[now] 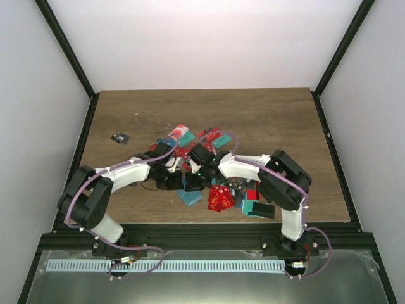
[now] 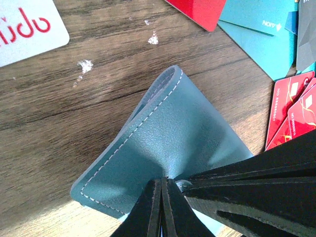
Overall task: Put the credit cards into the card holder
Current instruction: Close the card holder at the center of the board.
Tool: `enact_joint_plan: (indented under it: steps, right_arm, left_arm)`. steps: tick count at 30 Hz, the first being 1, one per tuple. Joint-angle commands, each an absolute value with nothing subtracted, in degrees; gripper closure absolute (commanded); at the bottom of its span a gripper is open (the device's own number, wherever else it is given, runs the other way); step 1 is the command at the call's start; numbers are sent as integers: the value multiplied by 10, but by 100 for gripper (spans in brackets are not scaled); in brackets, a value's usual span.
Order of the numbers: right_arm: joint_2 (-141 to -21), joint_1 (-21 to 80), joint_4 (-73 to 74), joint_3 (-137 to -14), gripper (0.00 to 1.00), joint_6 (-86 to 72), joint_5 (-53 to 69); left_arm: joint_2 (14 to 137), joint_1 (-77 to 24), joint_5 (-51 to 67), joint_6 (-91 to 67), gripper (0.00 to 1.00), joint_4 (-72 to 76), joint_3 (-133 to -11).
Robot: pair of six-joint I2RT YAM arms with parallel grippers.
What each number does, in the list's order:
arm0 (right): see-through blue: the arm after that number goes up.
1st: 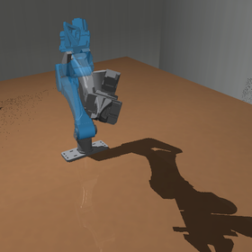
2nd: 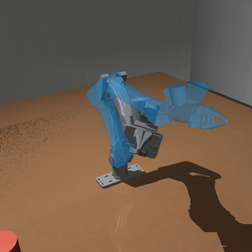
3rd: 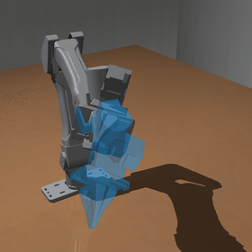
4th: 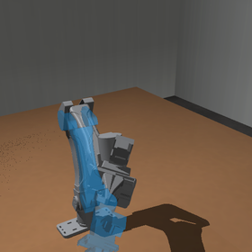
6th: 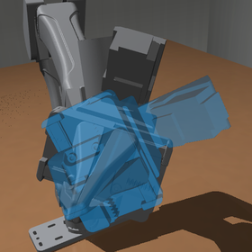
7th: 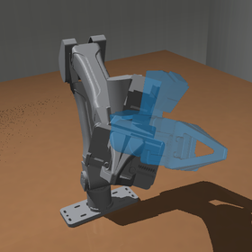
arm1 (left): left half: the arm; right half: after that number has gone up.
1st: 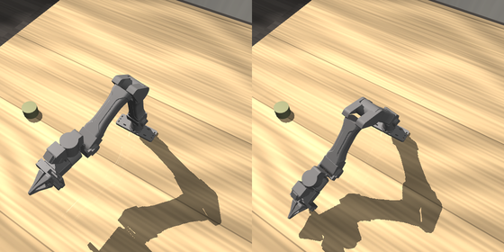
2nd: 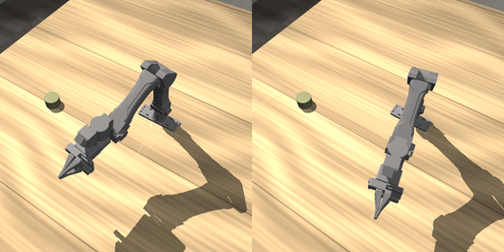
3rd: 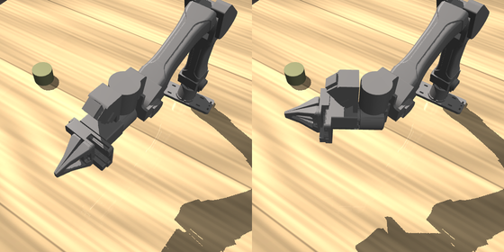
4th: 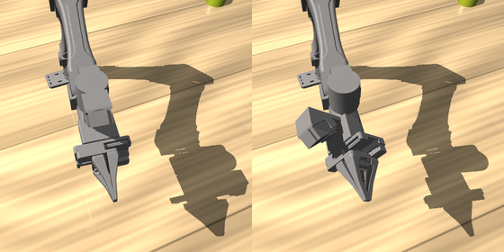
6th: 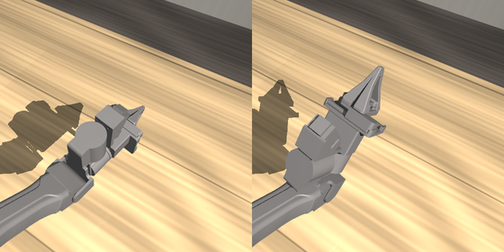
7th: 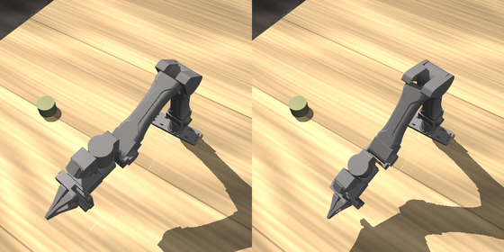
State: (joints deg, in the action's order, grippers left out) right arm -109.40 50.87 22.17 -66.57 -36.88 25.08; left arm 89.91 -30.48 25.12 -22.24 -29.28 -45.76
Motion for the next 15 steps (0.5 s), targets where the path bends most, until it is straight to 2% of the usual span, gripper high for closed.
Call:
enact_joint_plan:
  steps: [1, 11, 15]
  right_arm:
    - [-1179, 530, 320, -638, 99, -359, 131]
    - [-1183, 533, 386, -649, 99, -363, 104]
    - [-1168, 533, 388, -667, 96, -357, 129]
  left_arm:
    - [896, -307, 245, -218, 96, -297, -434]
    - [881, -307, 234, -222, 96, -301, -437]
    - [870, -307, 232, -225, 96, -304, -439]
